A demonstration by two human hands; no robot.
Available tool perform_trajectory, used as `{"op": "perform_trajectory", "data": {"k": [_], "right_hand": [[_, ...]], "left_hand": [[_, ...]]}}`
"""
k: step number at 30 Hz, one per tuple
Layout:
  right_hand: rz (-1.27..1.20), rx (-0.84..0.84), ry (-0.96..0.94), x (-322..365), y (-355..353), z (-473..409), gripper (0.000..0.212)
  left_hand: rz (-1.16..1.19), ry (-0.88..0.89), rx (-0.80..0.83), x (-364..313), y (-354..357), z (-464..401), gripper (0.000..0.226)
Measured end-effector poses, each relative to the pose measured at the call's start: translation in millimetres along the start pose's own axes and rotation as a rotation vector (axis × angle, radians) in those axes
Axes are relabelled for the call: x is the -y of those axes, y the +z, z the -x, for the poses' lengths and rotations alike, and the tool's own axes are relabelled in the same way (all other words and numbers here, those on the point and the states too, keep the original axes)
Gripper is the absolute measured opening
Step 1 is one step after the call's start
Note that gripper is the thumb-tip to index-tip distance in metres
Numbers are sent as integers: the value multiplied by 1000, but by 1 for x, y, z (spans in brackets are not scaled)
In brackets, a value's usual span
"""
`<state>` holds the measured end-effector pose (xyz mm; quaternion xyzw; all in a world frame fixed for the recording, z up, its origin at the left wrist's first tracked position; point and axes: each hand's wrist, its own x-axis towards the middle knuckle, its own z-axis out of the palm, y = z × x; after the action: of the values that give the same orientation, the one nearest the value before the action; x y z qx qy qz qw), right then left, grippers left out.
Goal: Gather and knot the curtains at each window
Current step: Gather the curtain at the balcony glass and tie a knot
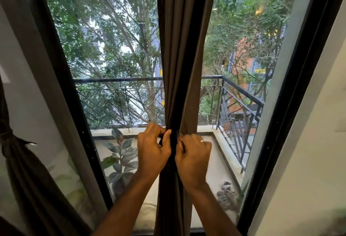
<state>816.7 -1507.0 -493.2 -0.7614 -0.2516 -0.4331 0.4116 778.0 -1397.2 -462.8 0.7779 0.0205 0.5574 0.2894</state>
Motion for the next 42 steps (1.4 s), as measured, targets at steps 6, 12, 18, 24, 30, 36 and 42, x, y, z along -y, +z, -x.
{"op": "perform_trajectory", "data": {"k": [6, 12, 18, 24, 30, 36, 42], "right_hand": [[-70, 93, -73, 6, 4, 6, 11], [-131, 108, -100, 12, 3, 2, 9], [-406, 348, -78, -5, 1, 7, 34], [-497, 34, 478, -43, -3, -18, 43], [-652, 190, 674, -47, 0, -26, 24], [-443, -104, 549, -36, -1, -14, 19], [-330, 21, 96, 3, -1, 8, 9]], "left_hand": [[132, -76, 49, -2, 0, -5, 24], [259, -123, 126, -3, -7, -4, 28], [163, -166, 81, 3, -6, -11, 24], [156, -224, 66, 19, -16, -4, 19], [121, -185, 48, 14, -23, -5, 17], [-9, -134, -43, 14, -22, -9, 19], [-100, -77, -37, 9, -12, -5, 18]]}}
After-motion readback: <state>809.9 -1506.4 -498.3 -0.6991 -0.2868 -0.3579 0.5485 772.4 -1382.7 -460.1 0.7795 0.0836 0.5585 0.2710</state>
